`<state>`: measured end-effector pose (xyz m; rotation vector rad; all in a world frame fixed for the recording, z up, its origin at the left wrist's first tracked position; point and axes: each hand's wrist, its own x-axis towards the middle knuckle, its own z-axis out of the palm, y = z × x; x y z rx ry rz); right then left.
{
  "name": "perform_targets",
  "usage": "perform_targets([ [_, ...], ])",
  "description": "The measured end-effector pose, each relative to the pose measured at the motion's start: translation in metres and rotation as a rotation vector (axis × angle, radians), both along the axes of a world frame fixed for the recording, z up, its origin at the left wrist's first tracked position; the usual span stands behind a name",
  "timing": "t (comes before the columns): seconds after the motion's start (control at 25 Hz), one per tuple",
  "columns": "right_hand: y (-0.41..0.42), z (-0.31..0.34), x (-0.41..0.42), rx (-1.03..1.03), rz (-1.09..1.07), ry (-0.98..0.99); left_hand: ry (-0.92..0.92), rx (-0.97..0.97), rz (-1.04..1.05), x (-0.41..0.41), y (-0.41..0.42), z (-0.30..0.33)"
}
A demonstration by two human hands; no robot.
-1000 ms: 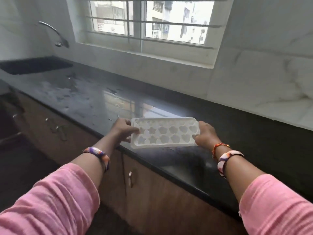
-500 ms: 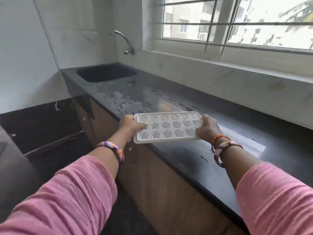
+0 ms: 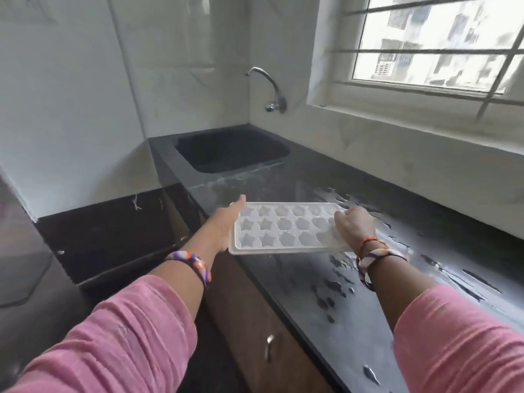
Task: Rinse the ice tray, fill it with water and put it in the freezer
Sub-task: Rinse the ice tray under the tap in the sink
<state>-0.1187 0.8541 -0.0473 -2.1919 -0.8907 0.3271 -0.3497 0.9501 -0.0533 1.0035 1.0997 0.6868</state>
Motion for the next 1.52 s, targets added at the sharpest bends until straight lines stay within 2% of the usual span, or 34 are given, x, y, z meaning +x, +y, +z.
perform_targets([
  [0.12,0.064,-0.002,-0.016,-0.044,-0.014,0.009,-0.045,-0.093,0.021,-0.015,0.065,-0.014],
  [0.28,0.164,0.0,-0.052,-0.052,-0.032,0.006,-0.065,-0.106,0.047,-0.033,0.162,-0.018],
  [0.52,0.298,0.015,-0.108,-0.149,-0.115,-0.211,-0.097,-0.103,0.049,-0.05,0.302,-0.007],
  [0.76,0.38,-0.009,-0.079,-0.102,-0.156,-0.08,-0.035,-0.132,-0.119,-0.033,0.415,-0.022],
  [0.92,0.448,-0.017,-0.043,-0.041,-0.229,-0.07,-0.013,-0.118,-0.227,-0.001,0.484,-0.025],
  [1.0,0.482,-0.014,-0.028,-0.107,-0.275,-0.113,0.024,-0.094,-0.277,0.013,0.516,-0.022],
  [1.28,0.568,0.008,-0.014,-0.282,-0.252,-0.404,-0.076,-0.2,-0.445,0.065,0.617,-0.028],
  [1.4,0.6,0.008,-0.015,-0.324,-0.31,-0.368,-0.068,-0.252,-0.548,0.091,0.653,-0.032],
  [1.52,0.638,0.01,-0.017,-0.25,-0.403,-0.268,-0.055,-0.287,-0.64,0.117,0.686,-0.029],
])
